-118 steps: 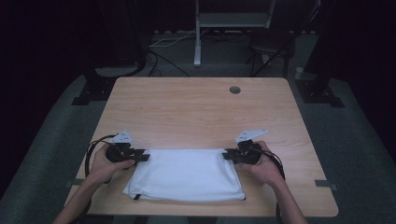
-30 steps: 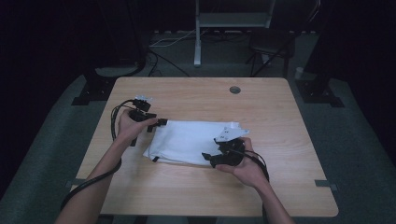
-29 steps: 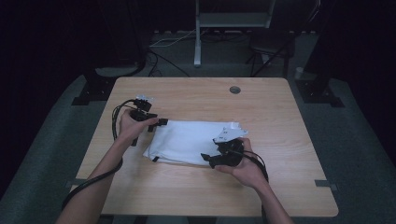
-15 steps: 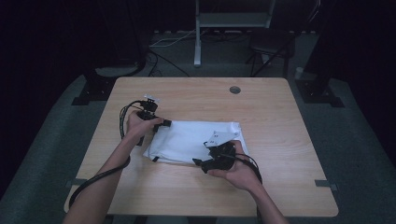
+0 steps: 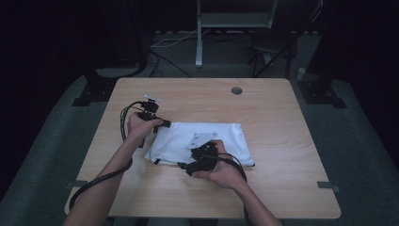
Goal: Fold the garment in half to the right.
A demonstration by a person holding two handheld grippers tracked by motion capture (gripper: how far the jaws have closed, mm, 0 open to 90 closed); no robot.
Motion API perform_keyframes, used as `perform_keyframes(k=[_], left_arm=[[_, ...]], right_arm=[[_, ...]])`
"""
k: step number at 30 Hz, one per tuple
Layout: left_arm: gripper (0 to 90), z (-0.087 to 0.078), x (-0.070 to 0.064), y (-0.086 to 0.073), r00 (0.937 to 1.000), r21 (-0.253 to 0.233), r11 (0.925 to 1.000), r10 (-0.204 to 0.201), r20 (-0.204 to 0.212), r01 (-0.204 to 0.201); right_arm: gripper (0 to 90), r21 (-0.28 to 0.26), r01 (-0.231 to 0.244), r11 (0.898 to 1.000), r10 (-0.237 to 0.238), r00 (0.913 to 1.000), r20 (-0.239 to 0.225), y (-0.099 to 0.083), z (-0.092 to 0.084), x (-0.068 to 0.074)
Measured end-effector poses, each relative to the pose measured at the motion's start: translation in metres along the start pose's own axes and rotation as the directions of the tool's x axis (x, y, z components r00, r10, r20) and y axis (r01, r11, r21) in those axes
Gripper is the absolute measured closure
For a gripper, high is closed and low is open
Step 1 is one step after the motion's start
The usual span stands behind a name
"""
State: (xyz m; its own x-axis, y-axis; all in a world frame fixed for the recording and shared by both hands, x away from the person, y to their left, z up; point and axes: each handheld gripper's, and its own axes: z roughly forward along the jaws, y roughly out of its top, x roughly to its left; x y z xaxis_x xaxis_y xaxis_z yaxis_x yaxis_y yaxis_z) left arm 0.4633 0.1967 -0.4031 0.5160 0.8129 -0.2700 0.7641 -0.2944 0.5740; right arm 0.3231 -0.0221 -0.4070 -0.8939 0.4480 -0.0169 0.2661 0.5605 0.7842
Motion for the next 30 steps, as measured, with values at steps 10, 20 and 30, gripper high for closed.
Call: perform_keyframes(k=[10,20,30], left_arm=[[83.6,-0.009,-0.008,0.005,1.0000,0.009,0.9999,-0.007,-0.004,0.007],[83.5,-0.007,-0.004,0.004,0.9997,0.002,0.9998,-0.020,0.017,0.020],[83.5,-0.006,-0.006,0.005,0.9996,0.014,0.9999,-0.006,0.026,0.005]], right_arm=[[28.9,0.010,0.070,0.997,-0.070,0.9958,-0.059,0.023,0.032,0.014],[31.7,0.049,0.125,0.991,-0.122,0.9904,-0.065,0.039,0.067,0.019],[38.0,0.088,0.121,0.989,-0.116,0.9909,-0.068,0.040,0.091,0.016]])
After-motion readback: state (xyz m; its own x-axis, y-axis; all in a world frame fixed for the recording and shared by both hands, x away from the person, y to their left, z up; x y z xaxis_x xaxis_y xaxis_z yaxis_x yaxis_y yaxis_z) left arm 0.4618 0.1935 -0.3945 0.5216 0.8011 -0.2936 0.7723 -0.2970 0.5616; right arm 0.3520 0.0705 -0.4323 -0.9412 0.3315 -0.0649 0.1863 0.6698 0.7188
